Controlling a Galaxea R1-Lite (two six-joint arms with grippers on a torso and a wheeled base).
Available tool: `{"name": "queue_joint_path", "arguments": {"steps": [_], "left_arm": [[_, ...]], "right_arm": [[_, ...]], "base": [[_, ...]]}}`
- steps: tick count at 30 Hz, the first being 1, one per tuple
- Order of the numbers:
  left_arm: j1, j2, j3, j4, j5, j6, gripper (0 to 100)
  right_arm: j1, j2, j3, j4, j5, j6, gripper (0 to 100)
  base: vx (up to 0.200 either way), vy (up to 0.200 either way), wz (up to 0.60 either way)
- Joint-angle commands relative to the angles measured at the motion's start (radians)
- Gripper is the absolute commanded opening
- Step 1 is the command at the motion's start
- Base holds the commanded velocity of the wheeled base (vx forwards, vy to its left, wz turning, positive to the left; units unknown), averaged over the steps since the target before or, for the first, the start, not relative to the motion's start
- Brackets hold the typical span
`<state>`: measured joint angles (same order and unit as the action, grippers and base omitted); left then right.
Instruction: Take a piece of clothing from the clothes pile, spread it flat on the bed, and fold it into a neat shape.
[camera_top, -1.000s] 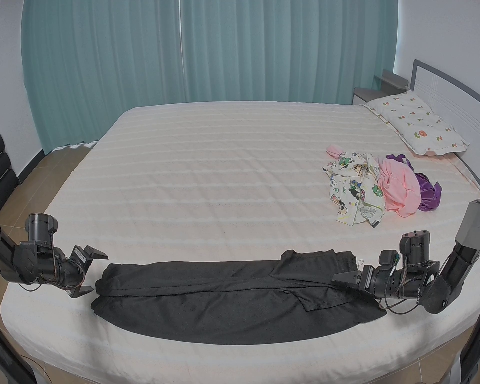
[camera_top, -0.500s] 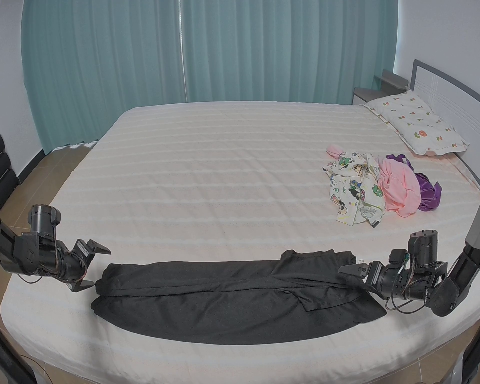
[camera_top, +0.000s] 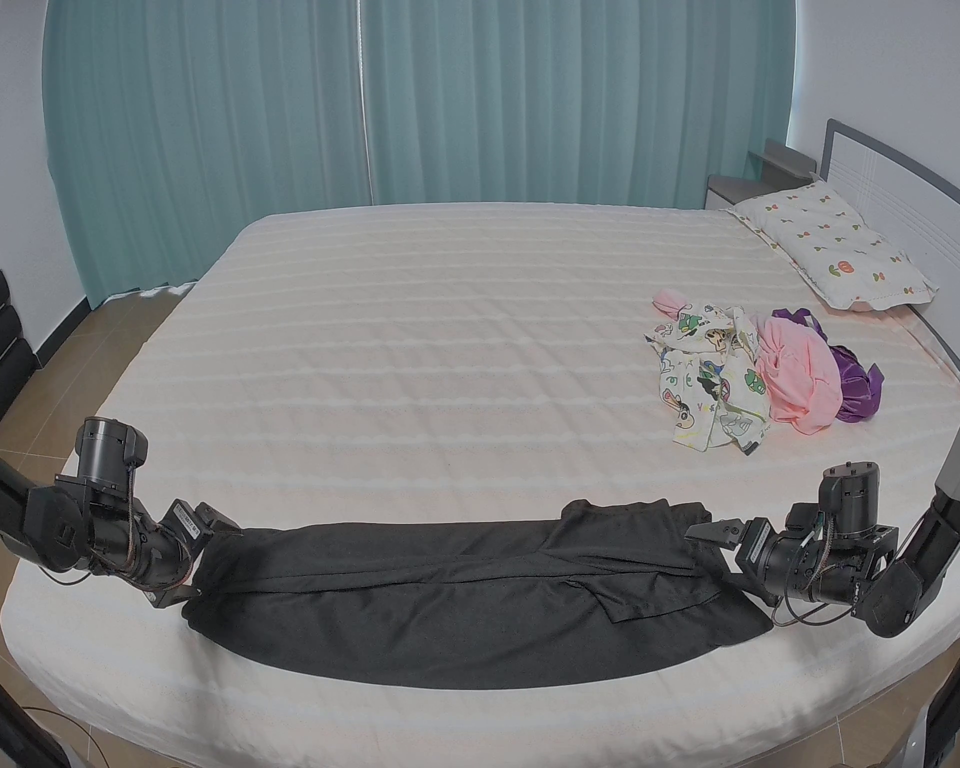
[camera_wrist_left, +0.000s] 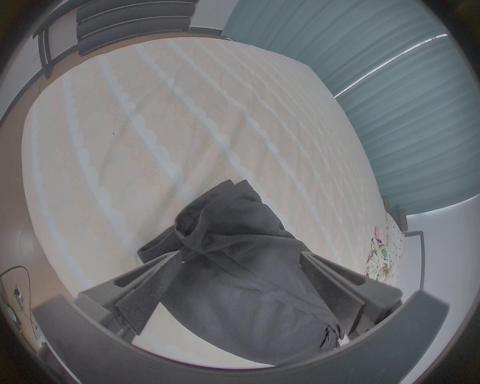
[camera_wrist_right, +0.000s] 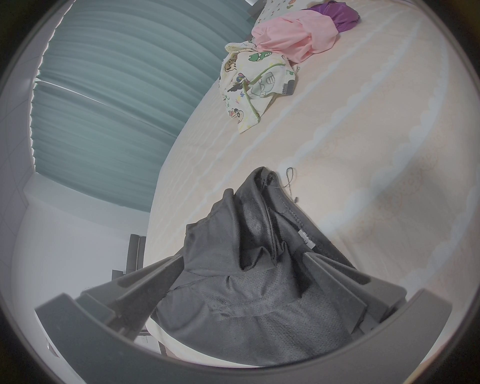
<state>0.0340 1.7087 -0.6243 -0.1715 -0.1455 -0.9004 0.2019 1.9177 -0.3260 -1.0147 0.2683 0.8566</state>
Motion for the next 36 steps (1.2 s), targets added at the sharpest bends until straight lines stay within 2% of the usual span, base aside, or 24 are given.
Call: {"name": "queue_joint_path", "arguments": {"steps": [1, 5, 8, 15, 17, 21, 31, 33, 36], "left_arm": [[-0.028, -0.041, 0.023, 0.001, 0.006, -0.003, 100], [-0.028, -0.04, 0.028, -0.02, 0.05, 0.003, 100], [-0.031, -0.046, 0.034, -0.025, 0.053, 0.003, 100], [-0.08, 0.023, 0.044, -0.033, 0.058, -0.029, 100], [-0.095, 0.057, 0.046, -0.085, 0.057, -0.078, 100], [-0.134, 0.071, 0.072, -0.114, 0.064, -0.086, 100], [-0.128, 0.124, 0.063, -0.135, 0.07, -0.097, 100], [-0.126, 0.121, 0.075, -0.226, 0.07, -0.141, 100], [-0.126, 0.118, 0.087, -0.261, 0.072, -0.149, 100]], "right_arm": [[0.002, -0.002, 0.008, -0.001, -0.001, 0.002, 100], [0.002, -0.003, 0.011, -0.001, -0.001, 0.004, 100], [0.007, -0.006, 0.021, -0.002, -0.001, 0.007, 100], [0.019, -0.022, 0.028, -0.002, -0.003, 0.01, 100], [0.019, -0.022, 0.028, -0.002, -0.004, 0.01, 100], [0.021, -0.034, 0.03, -0.001, -0.004, 0.01, 100], [0.021, -0.058, 0.042, -0.001, -0.004, 0.009, 100], [0.022, -0.058, 0.045, -0.001, -0.004, 0.01, 100], [0.022, -0.06, 0.045, -0.001, -0.004, 0.01, 100]], "base": [[0.0, 0.0, 0.0], [0.0, 0.0, 0.0], [0.0, 0.0, 0.0], [0.0, 0.0, 0.0], [0.0, 0.0, 0.0], [0.0, 0.0, 0.0], [0.0, 0.0, 0.0], [0.0, 0.0, 0.0], [0.0, 0.0, 0.0]]}}
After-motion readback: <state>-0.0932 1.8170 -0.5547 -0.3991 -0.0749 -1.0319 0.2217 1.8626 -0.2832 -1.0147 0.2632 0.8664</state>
